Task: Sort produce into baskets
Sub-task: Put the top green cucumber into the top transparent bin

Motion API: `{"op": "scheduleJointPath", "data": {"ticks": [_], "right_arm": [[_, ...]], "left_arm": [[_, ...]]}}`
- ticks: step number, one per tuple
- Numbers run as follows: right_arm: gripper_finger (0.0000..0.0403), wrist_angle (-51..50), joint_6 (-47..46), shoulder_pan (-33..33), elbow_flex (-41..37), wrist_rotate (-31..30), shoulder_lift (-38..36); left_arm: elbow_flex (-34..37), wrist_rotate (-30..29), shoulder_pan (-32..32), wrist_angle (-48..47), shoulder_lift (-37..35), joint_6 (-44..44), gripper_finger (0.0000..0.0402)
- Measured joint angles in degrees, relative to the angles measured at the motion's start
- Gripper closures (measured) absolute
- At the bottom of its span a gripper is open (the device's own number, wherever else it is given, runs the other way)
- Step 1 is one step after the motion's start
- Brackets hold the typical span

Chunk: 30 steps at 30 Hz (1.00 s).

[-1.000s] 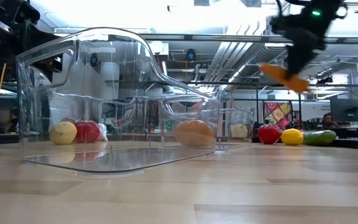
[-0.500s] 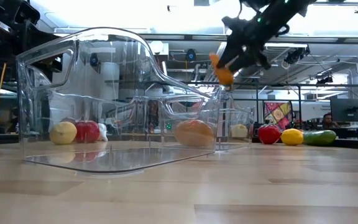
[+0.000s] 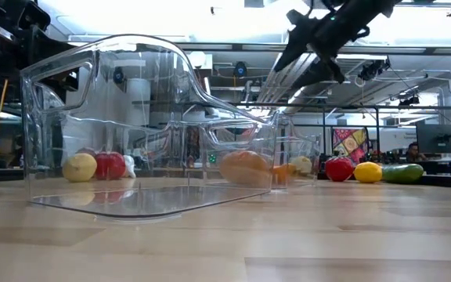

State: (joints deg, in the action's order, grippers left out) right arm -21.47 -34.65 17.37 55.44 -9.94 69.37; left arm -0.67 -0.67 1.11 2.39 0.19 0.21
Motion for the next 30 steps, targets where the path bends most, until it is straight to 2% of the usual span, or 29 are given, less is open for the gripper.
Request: {"op": "scheduleJointPath", "data": {"ticks": [3,7,13,16,20,30], "right_arm": [[0.0116,-5.2,-0.6,2.3,0.0,-3.4,-2.8],[0.0116,-17.8,-3.6,7.0,0.0,-9.5,-4.8],[0.0116,-35.4,-13.1,16.5,0.0,-17.1,-2.3],[0.0116,-37.9,-14.2,20.5,0.0,-18.6,0.0],[0.0116,-39.5,-14.5,24.4,0.0,-24.1,4.0],[0.0116,-41.8,-16.4,32.5,0.0,-24.1,15.5]], "left_arm": [[0.0,0.0,0.0,0.0,0.0,0.0,0.0401],[0.0,0.0,0.0,0.0,0.0,0.0,0.0401],[0.0,0.0,0.0,0.0,0.0,0.0,0.0401],[0.0,0.0,0.0,0.0,0.0,0.0,0.0401],[0.0,0.0,0.0,0.0,0.0,0.0,0.0401],[0.0,0.0,0.0,0.0,0.0,0.0,0.0401]]}}
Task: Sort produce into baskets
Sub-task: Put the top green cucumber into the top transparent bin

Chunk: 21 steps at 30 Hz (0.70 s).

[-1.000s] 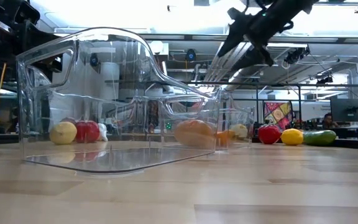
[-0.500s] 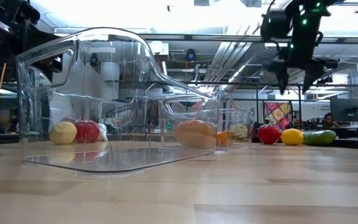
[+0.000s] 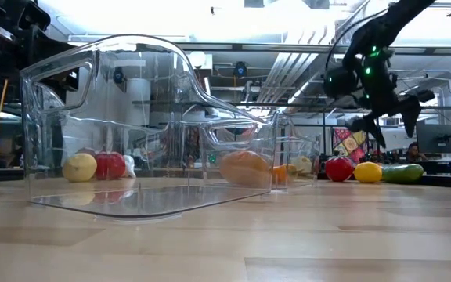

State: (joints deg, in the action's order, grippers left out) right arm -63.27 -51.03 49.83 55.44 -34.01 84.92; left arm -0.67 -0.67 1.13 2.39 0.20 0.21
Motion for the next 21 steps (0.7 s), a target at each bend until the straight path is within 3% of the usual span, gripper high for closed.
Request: {"op": "scheduleJointPath", "data": {"ticks": [21], "right_arm": [[0.0116,5.4,-2.6,2.4,0.0,8.1,15.0]], "left_arm": [[0.0,0.0,0.0,0.0,0.0,0.0,0.0401]]}}
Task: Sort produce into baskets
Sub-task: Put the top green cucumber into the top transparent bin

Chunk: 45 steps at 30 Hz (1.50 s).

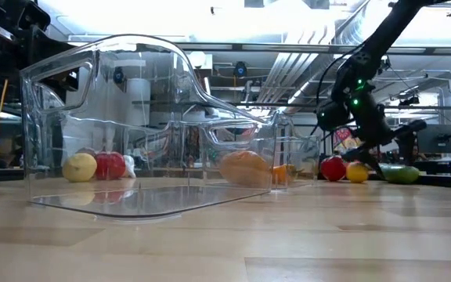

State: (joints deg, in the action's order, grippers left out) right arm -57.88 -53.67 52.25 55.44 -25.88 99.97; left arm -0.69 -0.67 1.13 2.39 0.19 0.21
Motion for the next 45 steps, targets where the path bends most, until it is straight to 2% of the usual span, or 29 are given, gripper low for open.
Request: {"op": "scheduleJointPath", "data": {"ticks": [11,14,19,23,29,34,36,40,45], "right_arm": [[0.0124,-0.2,-0.2,-0.2,0.1,0.3,2.4],[0.0159,-0.1,1.4,-0.3,0.1,0.7,2.5],[0.0253,-2.6,2.8,-0.6,0.0,0.4,2.7],[0.0254,-7.3,4.2,-2.3,-0.2,-1.4,1.8],[0.0254,-13.7,2.9,-7.6,-0.2,-7.8,-6.5],[0.0254,-15.2,-3.6,-13.1,-0.2,-8.1,-18.8],[0.0254,-12.2,-5.7,-16.4,-0.1,-7.0,-24.1],[0.0254,2.8,-2.1,-24.8,-0.1,-1.7,-31.9],[0.0254,23.8,2.8,-34.4,0.0,2.2,-33.8]], "left_arm": [[0.0,0.0,0.0,0.0,0.0,0.0,0.0401],[0.0,0.0,0.0,0.0,0.0,0.0,0.0401],[0.0,0.0,0.0,0.0,0.0,0.0,0.0401],[0.0,0.0,0.0,0.0,0.0,0.0,0.0401],[0.0,0.0,0.0,0.0,0.0,0.0,0.0401],[0.0,0.0,0.0,0.0,0.0,0.0,0.0401],[0.0,0.0,0.0,0.0,0.0,0.0,0.0401],[0.0,0.0,0.0,0.0,0.0,0.0,0.0401],[0.0,0.0,0.0,0.0,0.0,0.0,0.0401]]}}
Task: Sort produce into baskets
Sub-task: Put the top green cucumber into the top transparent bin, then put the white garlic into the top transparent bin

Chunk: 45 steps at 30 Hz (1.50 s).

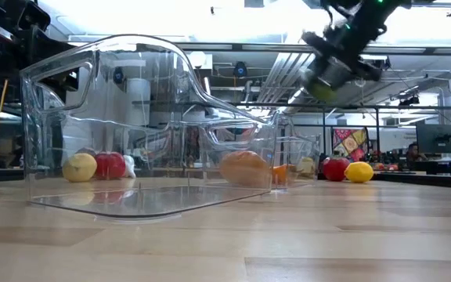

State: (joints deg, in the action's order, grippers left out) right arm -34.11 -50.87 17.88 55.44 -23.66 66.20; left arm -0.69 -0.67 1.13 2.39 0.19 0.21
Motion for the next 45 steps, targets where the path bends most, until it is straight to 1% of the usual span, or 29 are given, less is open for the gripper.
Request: {"op": "scheduleJointPath", "data": {"ticks": [2,4,8,10,12,15,21,24,28,30,35,37,38,40,42,45], "right_arm": [[0.0246,5.2,1.2,-2.4,0.0,0.8,1.5],[0.0224,8.4,1.9,-4.1,0.0,1.8,3.6],[0.0181,9.5,1.4,-5.3,0.0,4.4,7.9],[0.0167,10.0,-0.1,-5.3,0.0,5.9,9.5],[0.0158,11.0,-0.6,-5.3,0.0,8.5,10.8],[0.0154,12.3,-0.6,-5.3,0.0,11.9,11.6],[0.0152,13.5,-0.1,-5.7,0.0,15.1,10.6],[0.0152,19.9,1.5,-5.7,0.0,17.8,9.1],[0.0151,31.6,3.5,-5.7,0.0,20.9,8.9],[0.0151,36.8,4.8,-5.7,0.0,21.2,9.4],[0.0151,39.6,5.9,-5.7,0.0,21.2,9.6],[0.0151,39.5,5.9,-5.9,0.0,21.6,9.6],[0.0151,39.5,5.9,-6.1,0.0,21.8,9.6],[0.0151,39.5,5.9,-6.8,0.0,21.8,9.6],[0.0151,39.5,5.3,-7.4,0.0,21.9,9.6],[0.0151,39.6,4.5,-8.1,0.0,21.7,9.6]], "left_arm": [[0.0,0.0,0.0,0.0,0.0,0.0,0.0401],[0.0,0.0,0.0,0.0,0.0,0.0,0.0401],[0.0,0.0,0.0,0.0,0.0,0.0,0.0401],[0.0,0.0,0.0,0.0,0.0,0.0,0.0401],[0.0,0.0,0.0,0.0,0.0,0.0,0.0401],[0.0,0.0,0.0,0.0,0.0,0.0,0.0401],[0.0,0.0,0.0,0.0,0.0,0.0,0.0401],[0.0,0.0,0.0,0.0,0.0,0.0,0.0401],[0.0,0.0,0.0,0.0,0.0,0.0,0.0401],[0.0,0.0,0.0,0.0,0.0,0.0,0.0401],[0.0,0.0,0.0,0.0,0.0,0.0,0.0401],[0.0,-2.4,0.0,1.6,0.1,0.0,0.0401],[0.0,-4.3,0.0,3.4,0.3,-0.9,0.0401],[0.0,-5.4,0.0,8.1,0.3,-8.7,0.0401],[0.0,-6.8,0.0,17.1,0.5,-18.4,0.0401],[0.0,-12.5,0.0,32.7,0.6,-33.0,0.0401]]}}
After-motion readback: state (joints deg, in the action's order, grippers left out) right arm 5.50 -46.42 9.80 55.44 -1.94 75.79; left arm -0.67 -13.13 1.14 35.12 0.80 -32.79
